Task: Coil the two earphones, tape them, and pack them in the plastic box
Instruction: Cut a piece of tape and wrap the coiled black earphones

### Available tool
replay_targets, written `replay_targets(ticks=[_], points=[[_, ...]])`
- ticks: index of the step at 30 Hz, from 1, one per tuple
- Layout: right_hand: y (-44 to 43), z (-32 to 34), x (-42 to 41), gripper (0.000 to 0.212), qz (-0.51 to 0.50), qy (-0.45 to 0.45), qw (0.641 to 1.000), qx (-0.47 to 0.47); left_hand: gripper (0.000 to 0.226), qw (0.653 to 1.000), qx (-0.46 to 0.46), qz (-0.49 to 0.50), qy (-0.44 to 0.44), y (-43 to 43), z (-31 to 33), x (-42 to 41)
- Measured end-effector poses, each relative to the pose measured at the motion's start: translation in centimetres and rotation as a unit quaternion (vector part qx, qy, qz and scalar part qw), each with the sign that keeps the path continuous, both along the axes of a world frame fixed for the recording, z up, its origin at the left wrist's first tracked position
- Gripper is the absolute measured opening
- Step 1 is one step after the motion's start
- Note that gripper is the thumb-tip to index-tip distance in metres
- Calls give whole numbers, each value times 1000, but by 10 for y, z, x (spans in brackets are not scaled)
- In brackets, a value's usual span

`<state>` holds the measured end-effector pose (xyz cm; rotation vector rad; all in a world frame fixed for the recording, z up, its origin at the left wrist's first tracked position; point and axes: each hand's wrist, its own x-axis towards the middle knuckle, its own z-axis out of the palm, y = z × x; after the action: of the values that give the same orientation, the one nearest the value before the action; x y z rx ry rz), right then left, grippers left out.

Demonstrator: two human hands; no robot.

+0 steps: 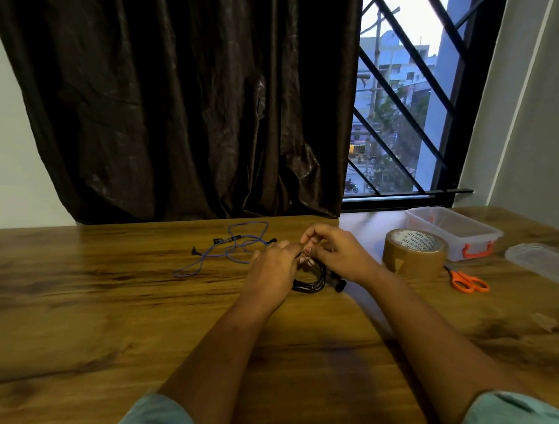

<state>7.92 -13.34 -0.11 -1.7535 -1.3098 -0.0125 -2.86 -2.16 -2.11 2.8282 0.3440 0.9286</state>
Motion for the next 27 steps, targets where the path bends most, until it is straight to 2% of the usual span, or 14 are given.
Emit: replay_targets(ticks=[4, 10, 17, 23, 27], points=[[1, 2, -1, 16, -12, 29, 999, 3, 25, 999, 34, 6, -21, 0, 1, -1], [-2, 8, -9, 12, 19, 154, 988, 9, 22, 997, 46, 10, -57, -1, 1, -2], [-6, 15, -19, 9, 65, 316, 945, 45, 11, 992, 80, 25, -92, -3, 5, -4], [-7, 17, -19, 11, 72, 385, 919, 45, 28, 990, 60, 2, -130, -6, 8, -8], [-9, 17, -16, 8, 71, 399, 914, 17, 32, 988, 95, -1, -119, -7, 7, -8]])
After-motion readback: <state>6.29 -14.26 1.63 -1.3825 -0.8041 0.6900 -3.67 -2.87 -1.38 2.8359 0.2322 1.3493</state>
